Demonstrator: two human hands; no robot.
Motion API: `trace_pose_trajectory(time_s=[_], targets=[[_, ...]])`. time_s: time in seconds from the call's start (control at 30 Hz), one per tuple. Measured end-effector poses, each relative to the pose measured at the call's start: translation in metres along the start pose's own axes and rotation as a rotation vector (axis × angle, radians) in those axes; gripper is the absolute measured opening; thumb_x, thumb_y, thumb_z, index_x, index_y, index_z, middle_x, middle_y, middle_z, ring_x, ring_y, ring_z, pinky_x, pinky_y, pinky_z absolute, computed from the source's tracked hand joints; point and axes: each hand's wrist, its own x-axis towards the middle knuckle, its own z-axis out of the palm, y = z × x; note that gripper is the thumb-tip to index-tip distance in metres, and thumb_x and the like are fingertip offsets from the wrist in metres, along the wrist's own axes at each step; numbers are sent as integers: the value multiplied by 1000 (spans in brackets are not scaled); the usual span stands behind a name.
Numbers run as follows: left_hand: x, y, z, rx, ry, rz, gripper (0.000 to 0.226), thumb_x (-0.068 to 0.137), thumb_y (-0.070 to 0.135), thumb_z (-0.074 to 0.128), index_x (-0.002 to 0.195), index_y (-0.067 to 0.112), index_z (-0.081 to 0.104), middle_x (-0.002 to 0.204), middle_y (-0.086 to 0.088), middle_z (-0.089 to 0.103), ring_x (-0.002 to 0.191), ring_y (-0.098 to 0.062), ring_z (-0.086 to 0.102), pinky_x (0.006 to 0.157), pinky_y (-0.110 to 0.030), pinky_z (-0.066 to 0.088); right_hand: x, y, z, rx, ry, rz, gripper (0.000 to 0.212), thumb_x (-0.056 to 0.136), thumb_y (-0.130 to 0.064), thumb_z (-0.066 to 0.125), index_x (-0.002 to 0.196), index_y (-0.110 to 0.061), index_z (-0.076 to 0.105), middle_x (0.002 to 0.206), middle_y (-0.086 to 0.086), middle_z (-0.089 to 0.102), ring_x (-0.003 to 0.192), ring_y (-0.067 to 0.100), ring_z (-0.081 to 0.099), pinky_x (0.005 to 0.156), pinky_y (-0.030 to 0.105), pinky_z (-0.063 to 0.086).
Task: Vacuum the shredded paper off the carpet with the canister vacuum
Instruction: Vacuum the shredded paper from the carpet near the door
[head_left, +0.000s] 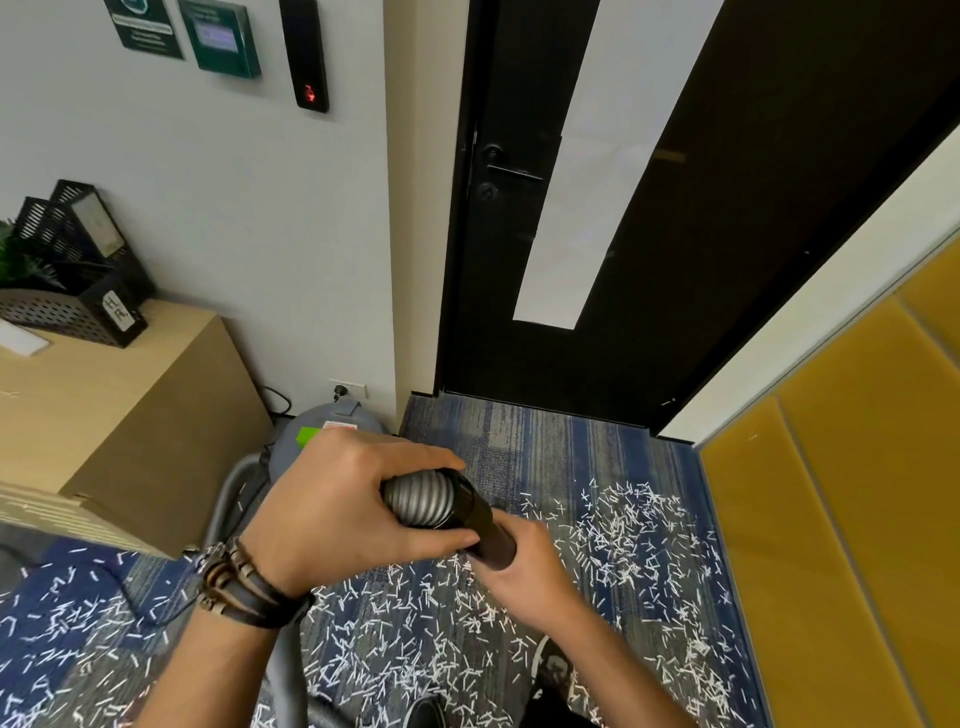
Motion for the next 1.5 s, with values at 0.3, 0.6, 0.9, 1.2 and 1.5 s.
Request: trace_pose_trajectory(time_s=[0.3,0.6,0.9,1.2,1.5], targets=[[13,-6,16,8,-45,37,50,67,58,94,109,37,79,97,23,77,88,9,71,80,-20,57,8,10,-9,-42,29,43,10,86,-14,75,93,-20,70,72,-5,64,61,1,55,56,17,40],[13,-4,20,-74,-47,33,52,67,66,87,108,34,82,94,31,73,88,19,66,84,-7,51,-12,13,-9,-14,93,62,24,86,-11,76,96,-32,71,76,-6,67,64,0,58,57,15,43],[17,2,24,-26,-53,69,48,69,63,85,107,35,80,92,23,76,83,8,69,76,-20,55,-2,16,-13,-55,86,65,18,85,-10,75,102,-17,73,76,-2,67,59,0,56,53,18,43],[8,0,31,-68,-76,40,48,67,63,88,106,35,81,94,24,76,87,14,68,81,-13,54,-18,28,-6,-11,95,59,18,86,-12,75,102,-21,73,77,-3,68,62,2,58,58,17,43],[4,-2,35,1,-30,35,50,66,55,96,109,34,81,98,23,77,89,10,70,84,-19,56,-7,19,-15,-79,53,29,16,86,-9,74,97,-20,71,72,-8,63,58,-3,55,53,14,39]])
